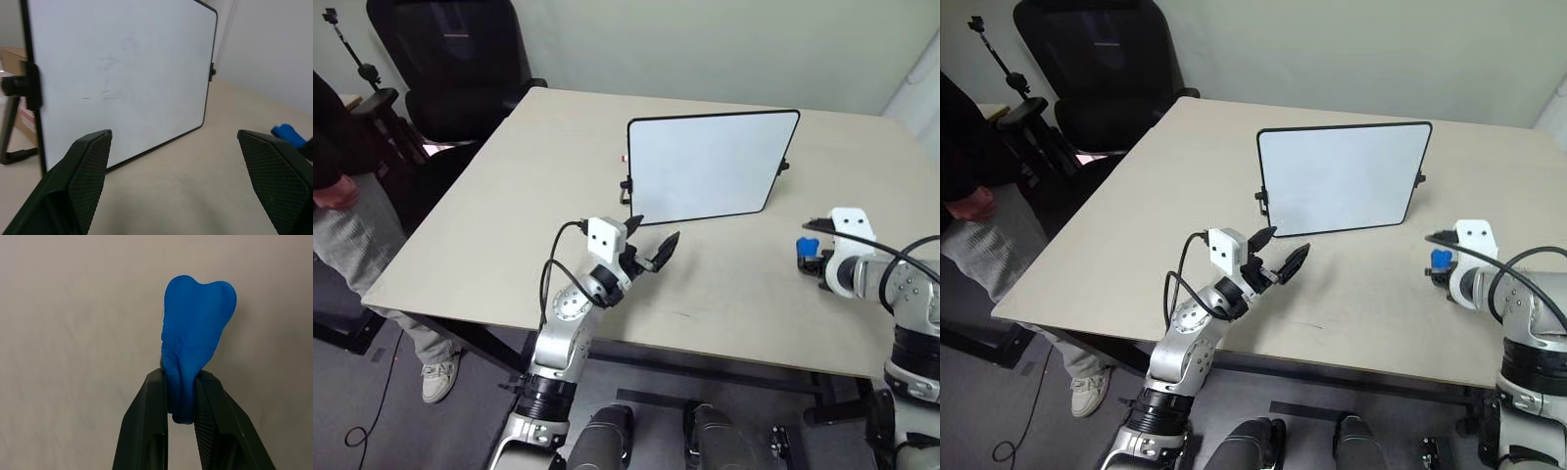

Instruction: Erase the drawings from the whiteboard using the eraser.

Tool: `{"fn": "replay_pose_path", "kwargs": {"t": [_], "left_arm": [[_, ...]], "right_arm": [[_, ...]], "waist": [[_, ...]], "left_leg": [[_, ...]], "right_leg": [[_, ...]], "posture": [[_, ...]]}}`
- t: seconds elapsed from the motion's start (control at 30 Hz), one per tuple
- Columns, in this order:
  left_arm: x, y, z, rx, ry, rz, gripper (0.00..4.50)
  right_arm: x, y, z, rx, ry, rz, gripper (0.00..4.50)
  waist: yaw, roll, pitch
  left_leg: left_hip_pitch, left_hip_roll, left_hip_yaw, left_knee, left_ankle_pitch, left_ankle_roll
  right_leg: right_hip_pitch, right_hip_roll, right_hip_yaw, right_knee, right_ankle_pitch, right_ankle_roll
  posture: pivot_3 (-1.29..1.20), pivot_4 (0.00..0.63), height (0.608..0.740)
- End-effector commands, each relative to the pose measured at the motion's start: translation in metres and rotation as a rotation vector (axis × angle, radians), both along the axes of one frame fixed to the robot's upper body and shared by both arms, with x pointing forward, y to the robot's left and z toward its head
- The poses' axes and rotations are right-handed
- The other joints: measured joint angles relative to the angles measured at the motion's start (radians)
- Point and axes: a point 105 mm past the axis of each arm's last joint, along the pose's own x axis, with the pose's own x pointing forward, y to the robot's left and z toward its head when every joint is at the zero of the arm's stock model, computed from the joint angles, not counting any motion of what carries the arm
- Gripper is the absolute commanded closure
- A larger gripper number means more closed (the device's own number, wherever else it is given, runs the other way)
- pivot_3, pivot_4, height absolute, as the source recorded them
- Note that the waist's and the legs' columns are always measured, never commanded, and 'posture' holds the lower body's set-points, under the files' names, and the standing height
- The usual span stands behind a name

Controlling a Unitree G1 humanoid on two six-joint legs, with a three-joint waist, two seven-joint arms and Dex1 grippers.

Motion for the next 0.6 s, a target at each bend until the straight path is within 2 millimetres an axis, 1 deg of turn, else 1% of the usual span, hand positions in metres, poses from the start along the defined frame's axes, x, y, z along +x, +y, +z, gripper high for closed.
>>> {"fn": "replay_pose_path", "kwargs": {"t": [0.03, 0.1, 0.17, 0.27, 0.3, 0.37, 0.5, 0.6], "left_arm": [[-0.004, -0.004, 0.01, -0.016, -0.044, -0.021, 0.0], [-0.004, -0.005, 0.01, -0.014, -0.045, -0.022, 0.0], [-0.004, -0.005, 0.01, -0.012, -0.045, -0.024, 0.0], [-0.004, -0.005, 0.01, -0.01, -0.046, -0.023, 0.0], [-0.004, -0.005, 0.01, -0.009, -0.047, -0.021, 0.0], [-0.004, -0.005, 0.01, -0.008, -0.047, -0.02, 0.0], [-0.005, -0.007, 0.009, -0.011, -0.044, -0.023, 0.0], [-0.006, -0.007, 0.009, -0.012, -0.043, -0.023, 0.0]], "right_arm": [[-0.003, -0.001, 0.008, -0.026, -0.03, 0.018, 3.16], [-0.004, -0.001, 0.01, -0.01, -0.043, 0.019, 2.39], [-0.004, -0.007, 0.012, -0.027, -0.067, 0.011, 1.7], [-0.005, -0.008, 0.026, -0.01, -0.15, 0.046, 0.62], [-0.004, -0.01, 0.035, -0.019, -0.208, 0.055, 0.3], [-0.003, -0.012, 0.054, -0.063, -0.364, 0.095, 0.3], [-0.013, 0.01, 0.082, 0.045, -0.644, 0.214, 0.3], [-0.022, 0.028, 0.089, 0.126, -0.764, 0.28, 0.3]], "waist": [[0.0, 0.0, 0.0], [0.0, 0.0, 0.0], [0.001, 0.0, 0.0], [0.004, 0.0, 0.0], [0.004, 0.0, 0.0], [0.006, 0.0, 0.0], [0.006, 0.0, 0.0], [0.005, -0.001, 0.0]], "left_leg": [[0.0, 0.0, 0.0, 0.0, 0.0, 0.0], [0.0, 0.0, 0.0, 0.0, 0.0, 0.001], [0.0, 0.0, 0.0, 0.0, 0.001, 0.001], [-0.001, 0.0, 0.0, 0.001, 0.001, 0.001], [-0.001, 0.0, 0.0, 0.001, 0.001, 0.001], [-0.002, 0.0, 0.0, 0.002, 0.001, 0.001], [-0.001, 0.0, 0.0, 0.002, 0.0, 0.002], [-0.001, 0.0, 0.0, 0.001, -0.001, 0.003]], "right_leg": [[0.0, 0.0, 0.0, 0.0, 0.0, 0.0], [0.001, 0.0, 0.0, 0.0, -0.001, 0.001], [0.002, 0.0, 0.0, -0.001, -0.001, 0.001], [0.003, 0.0, 0.001, -0.001, -0.001, 0.002], [0.003, 0.0, 0.001, -0.001, -0.001, 0.002], [0.003, 0.0, 0.001, -0.001, -0.002, 0.003], [0.004, 0.0, 0.001, -0.001, -0.003, 0.004], [0.005, 0.0, 0.001, -0.002, -0.003, 0.005]], "posture": [[0.0, 0.15, 0.74], [0.0, 0.15, 0.74], [0.0, 0.15, 0.74], [0.0, 0.15, 0.74], [0.0, 0.15, 0.74], [0.0, 0.15, 0.74], [0.0, 0.15, 0.74], [0.0, 0.15, 0.74]]}}
